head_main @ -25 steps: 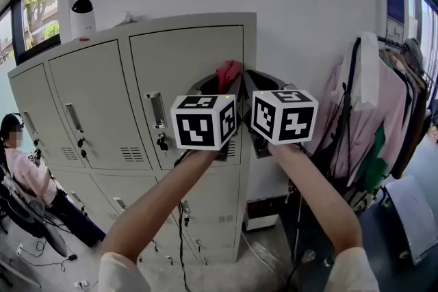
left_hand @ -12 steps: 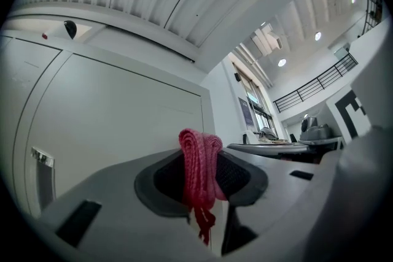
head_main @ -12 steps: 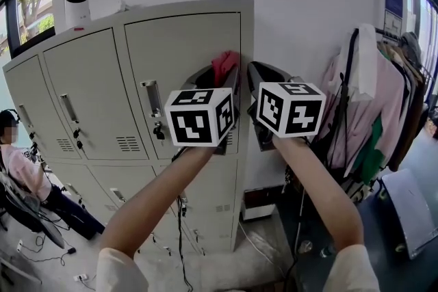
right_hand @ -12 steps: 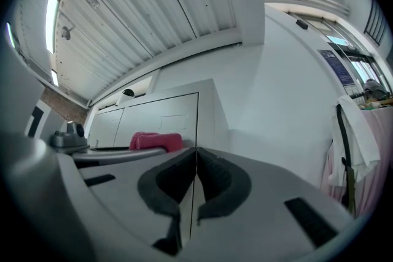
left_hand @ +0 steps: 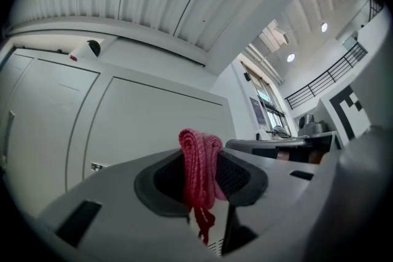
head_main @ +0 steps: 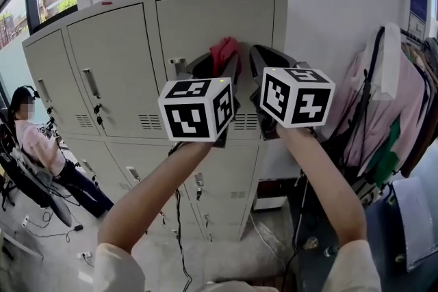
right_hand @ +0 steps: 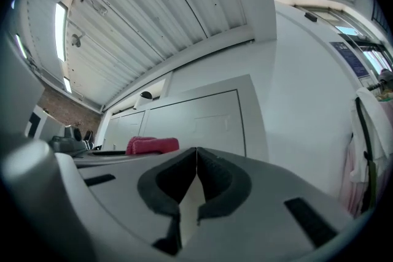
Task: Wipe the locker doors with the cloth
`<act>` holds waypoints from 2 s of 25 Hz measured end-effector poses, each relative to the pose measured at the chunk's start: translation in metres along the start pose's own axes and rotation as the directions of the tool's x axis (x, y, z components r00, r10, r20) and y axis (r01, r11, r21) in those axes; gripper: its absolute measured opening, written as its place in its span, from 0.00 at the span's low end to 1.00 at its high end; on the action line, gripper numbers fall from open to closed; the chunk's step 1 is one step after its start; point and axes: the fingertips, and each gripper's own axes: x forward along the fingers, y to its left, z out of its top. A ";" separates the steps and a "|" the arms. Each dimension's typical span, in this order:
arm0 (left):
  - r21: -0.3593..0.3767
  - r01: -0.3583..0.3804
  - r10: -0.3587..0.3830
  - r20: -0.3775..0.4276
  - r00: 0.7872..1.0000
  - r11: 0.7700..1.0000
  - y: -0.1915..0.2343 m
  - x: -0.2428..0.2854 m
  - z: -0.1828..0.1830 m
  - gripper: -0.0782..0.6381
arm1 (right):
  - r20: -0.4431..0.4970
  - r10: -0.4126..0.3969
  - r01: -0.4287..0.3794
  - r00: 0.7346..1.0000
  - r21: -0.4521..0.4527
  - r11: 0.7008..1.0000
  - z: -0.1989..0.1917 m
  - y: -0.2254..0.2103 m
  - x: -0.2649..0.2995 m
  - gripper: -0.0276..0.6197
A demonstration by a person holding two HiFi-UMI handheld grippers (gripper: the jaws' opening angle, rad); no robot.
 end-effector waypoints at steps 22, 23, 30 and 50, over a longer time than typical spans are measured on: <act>0.076 -0.287 0.290 -0.031 0.957 0.955 0.136 -0.051 -0.015 0.28 | -0.021 0.119 -0.121 0.993 -0.062 0.991 -0.029 0.068 0.026 0.05; 0.074 -0.286 0.289 -0.026 0.957 0.955 0.135 -0.049 -0.015 0.28 | -0.025 0.117 -0.118 0.993 -0.058 0.991 -0.031 0.065 0.025 0.05; 0.100 -0.257 0.260 -0.024 0.965 0.961 0.118 -0.039 -0.016 0.28 | -0.034 0.106 -0.107 0.994 -0.021 0.994 -0.037 0.050 0.019 0.05; 0.062 -0.070 0.072 -0.028 0.997 0.996 0.020 0.011 -0.037 0.28 | -0.046 -0.015 0.013 0.999 -0.048 0.999 -0.033 -0.009 -0.021 0.05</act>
